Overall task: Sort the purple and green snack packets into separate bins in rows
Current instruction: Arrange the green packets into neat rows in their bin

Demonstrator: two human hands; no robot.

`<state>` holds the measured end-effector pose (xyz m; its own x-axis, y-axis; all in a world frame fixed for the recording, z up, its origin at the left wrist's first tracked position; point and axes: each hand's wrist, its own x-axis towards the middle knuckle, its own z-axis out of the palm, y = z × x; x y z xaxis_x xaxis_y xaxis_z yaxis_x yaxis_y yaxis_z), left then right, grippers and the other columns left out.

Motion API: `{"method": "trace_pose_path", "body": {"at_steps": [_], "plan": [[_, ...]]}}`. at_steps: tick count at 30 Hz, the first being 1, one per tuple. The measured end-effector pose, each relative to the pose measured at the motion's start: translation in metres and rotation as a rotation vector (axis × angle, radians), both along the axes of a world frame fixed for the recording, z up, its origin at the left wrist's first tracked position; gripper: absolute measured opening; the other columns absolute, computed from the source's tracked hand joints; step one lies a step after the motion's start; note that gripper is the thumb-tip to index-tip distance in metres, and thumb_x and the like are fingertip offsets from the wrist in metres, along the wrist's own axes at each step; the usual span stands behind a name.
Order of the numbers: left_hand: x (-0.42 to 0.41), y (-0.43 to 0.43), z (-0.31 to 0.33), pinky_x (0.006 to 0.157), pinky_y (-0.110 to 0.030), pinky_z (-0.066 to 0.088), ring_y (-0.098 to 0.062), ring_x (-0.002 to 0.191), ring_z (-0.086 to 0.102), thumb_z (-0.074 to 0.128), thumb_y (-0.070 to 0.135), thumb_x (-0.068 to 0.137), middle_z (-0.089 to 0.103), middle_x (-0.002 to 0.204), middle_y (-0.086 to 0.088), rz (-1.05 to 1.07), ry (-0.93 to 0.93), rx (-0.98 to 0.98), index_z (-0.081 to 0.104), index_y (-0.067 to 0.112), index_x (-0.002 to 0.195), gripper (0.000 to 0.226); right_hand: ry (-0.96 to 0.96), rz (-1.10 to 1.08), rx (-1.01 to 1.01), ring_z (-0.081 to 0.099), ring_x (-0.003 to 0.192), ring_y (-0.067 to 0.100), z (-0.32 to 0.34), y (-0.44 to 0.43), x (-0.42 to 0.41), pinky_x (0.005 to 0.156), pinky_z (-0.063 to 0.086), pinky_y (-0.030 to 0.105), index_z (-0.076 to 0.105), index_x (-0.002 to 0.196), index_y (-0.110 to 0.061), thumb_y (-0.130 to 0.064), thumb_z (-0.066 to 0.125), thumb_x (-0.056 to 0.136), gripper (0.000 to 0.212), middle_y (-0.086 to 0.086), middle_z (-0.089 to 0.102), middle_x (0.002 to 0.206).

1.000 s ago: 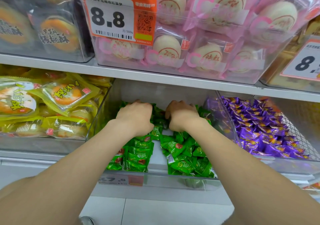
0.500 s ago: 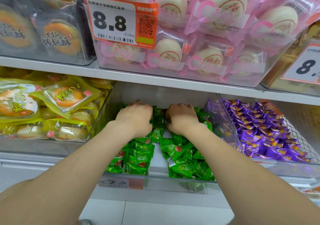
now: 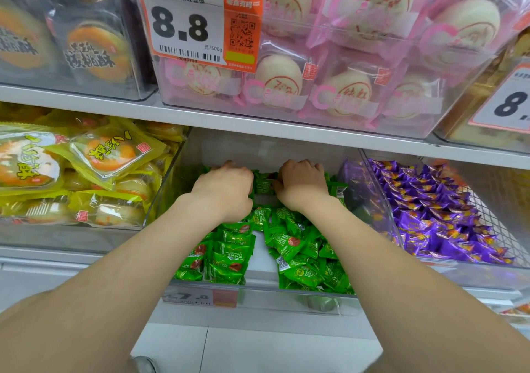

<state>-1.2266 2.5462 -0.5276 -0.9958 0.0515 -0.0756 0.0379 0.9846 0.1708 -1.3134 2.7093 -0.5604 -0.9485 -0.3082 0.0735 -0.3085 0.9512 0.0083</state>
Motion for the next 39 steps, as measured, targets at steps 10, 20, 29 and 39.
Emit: {"method": "trace_pose_path", "body": {"at_steps": [10,20,29,39], "plan": [[-0.003,-0.005,-0.002,0.098,-0.049,0.053,-0.032,0.111,0.059,0.063,0.032,0.094,0.053,0.121,-0.006,-0.006,-0.011,-0.003,0.061,0.025,0.116,0.024,-0.015,-0.033,-0.048,0.061,0.117,0.033,0.008,0.003,-0.002,0.098,0.039,0.043,0.066,0.116,-0.021,-0.049,0.069,0.093,0.037,0.010,0.069,0.116],[0.002,-0.008,0.000,0.092,-0.047,0.056,-0.030,0.105,0.061,0.065,0.030,0.090,0.060,0.112,-0.005,-0.007,0.029,0.022,0.061,0.024,0.105,0.017,-0.201,0.237,-0.010,0.054,0.112,0.026,0.003,-0.006,0.035,0.101,0.037,0.043,0.067,0.108,-0.029,-0.063,0.079,0.072,0.051,-0.003,0.064,0.107],[0.007,-0.009,-0.001,0.086,-0.045,0.059,-0.030,0.099,0.064,0.066,0.027,0.092,0.063,0.109,-0.004,-0.005,0.047,0.054,0.064,0.023,0.103,0.012,-0.240,0.083,0.022,0.053,0.122,0.034,0.003,-0.004,0.032,0.102,0.042,0.043,0.068,0.110,-0.027,-0.060,0.076,0.075,0.049,0.006,0.063,0.121],[0.004,-0.006,-0.001,0.083,-0.046,0.061,-0.030,0.092,0.065,0.063,0.023,0.091,0.065,0.102,-0.005,-0.001,0.040,0.047,0.066,0.020,0.098,0.008,-0.249,-0.065,-0.259,0.065,0.111,0.029,0.005,0.005,0.010,0.092,0.058,0.037,0.072,0.114,-0.025,-0.049,0.090,0.074,0.050,0.006,0.072,0.110]]}}
